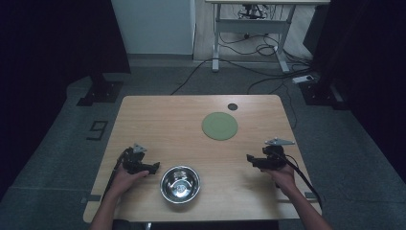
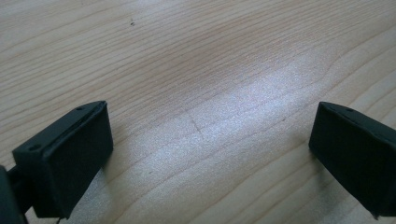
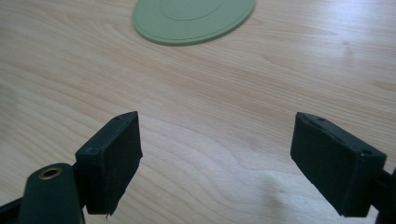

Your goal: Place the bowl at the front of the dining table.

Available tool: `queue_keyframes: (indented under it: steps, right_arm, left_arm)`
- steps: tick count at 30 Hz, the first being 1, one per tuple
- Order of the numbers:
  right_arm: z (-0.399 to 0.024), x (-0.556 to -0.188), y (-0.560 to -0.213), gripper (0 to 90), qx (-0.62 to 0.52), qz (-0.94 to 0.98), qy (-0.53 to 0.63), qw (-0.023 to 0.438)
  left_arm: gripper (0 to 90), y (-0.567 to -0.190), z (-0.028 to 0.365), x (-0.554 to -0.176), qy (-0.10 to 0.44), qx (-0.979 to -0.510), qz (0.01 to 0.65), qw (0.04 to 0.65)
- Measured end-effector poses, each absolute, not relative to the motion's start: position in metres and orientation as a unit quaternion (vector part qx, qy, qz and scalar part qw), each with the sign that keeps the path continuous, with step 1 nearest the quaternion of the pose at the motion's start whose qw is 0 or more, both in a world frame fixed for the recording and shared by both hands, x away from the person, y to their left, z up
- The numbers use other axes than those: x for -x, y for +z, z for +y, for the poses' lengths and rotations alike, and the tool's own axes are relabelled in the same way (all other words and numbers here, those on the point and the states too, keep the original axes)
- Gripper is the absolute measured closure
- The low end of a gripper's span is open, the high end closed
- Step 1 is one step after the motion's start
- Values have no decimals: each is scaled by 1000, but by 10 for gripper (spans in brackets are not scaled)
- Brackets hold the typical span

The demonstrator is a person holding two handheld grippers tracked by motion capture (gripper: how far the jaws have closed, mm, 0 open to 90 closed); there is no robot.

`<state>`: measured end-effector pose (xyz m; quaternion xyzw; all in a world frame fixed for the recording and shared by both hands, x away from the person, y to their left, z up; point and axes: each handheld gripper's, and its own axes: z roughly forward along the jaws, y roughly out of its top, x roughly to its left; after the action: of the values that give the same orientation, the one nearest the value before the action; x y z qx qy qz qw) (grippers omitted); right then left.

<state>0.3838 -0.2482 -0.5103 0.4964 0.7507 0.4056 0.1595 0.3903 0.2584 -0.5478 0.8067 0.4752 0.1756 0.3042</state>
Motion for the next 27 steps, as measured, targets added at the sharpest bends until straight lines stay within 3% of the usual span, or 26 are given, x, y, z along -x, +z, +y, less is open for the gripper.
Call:
queue_keyframes:
  steps: [27]
  right_arm:
    - [-220,-371,-502,168,-456,771,424,134]
  left_arm:
    - [0,-548,258,-390,176,-807,475,305]
